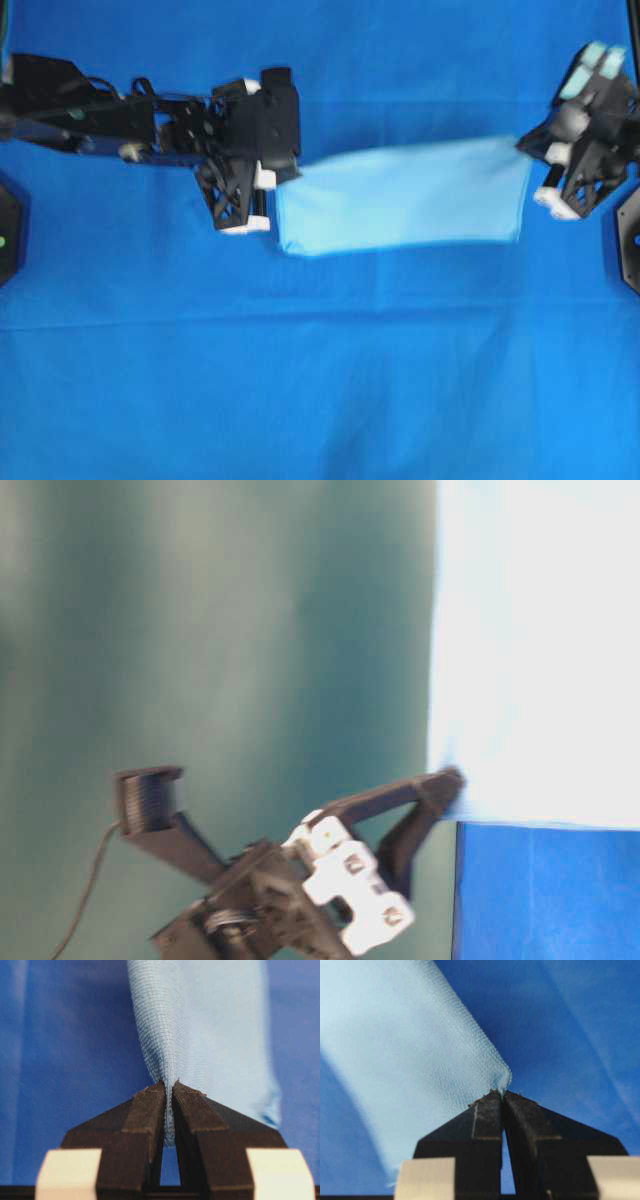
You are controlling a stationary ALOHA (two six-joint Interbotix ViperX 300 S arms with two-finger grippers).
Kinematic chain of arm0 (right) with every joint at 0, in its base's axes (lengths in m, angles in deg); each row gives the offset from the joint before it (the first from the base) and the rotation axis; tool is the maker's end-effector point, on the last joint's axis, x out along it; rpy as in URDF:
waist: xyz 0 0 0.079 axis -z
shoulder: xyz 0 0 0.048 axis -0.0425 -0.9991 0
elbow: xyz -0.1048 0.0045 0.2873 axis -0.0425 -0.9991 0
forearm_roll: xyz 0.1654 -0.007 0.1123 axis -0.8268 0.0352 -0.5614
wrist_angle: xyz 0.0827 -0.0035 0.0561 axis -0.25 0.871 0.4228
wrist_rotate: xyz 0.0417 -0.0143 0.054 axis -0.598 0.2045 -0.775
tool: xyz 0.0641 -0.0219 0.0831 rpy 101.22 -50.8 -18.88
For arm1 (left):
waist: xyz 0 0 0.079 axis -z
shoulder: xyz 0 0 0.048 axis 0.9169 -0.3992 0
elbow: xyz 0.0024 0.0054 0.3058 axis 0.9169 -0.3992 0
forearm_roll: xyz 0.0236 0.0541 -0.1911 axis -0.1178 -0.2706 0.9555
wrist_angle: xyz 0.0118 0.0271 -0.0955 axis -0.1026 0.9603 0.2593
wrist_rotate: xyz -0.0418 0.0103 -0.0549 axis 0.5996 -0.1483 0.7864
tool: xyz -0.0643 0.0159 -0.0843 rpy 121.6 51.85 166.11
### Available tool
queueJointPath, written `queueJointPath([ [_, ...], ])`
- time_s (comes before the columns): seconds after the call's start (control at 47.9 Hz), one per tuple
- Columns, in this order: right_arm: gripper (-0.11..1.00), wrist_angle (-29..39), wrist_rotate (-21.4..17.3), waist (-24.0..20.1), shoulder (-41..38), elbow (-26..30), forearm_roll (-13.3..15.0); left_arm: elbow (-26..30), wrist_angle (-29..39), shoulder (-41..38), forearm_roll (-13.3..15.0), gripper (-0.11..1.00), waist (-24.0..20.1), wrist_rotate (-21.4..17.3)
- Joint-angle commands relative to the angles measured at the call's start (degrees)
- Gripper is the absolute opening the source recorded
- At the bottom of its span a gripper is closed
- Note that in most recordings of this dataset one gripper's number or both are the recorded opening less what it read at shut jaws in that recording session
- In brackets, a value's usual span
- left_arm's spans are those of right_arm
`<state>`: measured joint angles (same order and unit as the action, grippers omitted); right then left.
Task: Fold the light blue towel.
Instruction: 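Lift the right end and swing it up while left gripper holds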
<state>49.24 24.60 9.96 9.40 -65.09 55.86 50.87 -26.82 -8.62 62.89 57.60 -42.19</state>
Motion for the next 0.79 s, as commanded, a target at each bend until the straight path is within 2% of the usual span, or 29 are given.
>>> queueJointPath([
  [0.0, 0.02, 1.8, -0.3, -1.2, 3.3, 1.8, 0.0, 1.2, 0.3, 2.8, -0.1, 0.01, -0.1, 0.1],
  [0.146, 0.02, 2.6, -0.5, -2.1, 5.8, 2.0, 0.0, 1.4, 0.4, 4.0, -0.1, 0.01, -0.1, 0.1],
  [0.46, 0.02, 1.2, -0.7, -1.7, 2.4, 2.5, 1.1, 1.3, -0.4, 4.2, -0.1, 0.01, 1.7, 0.5],
  [0.564, 0.02, -1.0, -0.7, 0.4, 0.8, 3.6, 2.6, 1.5, -1.9, 4.0, -0.1, 0.01, 4.0, 0.9],
  [0.773, 0.02, -8.2, -0.7, 8.3, -4.8, 7.7, 6.0, 2.1, -9.7, 3.2, -0.1, 0.01, 10.3, 1.8],
])
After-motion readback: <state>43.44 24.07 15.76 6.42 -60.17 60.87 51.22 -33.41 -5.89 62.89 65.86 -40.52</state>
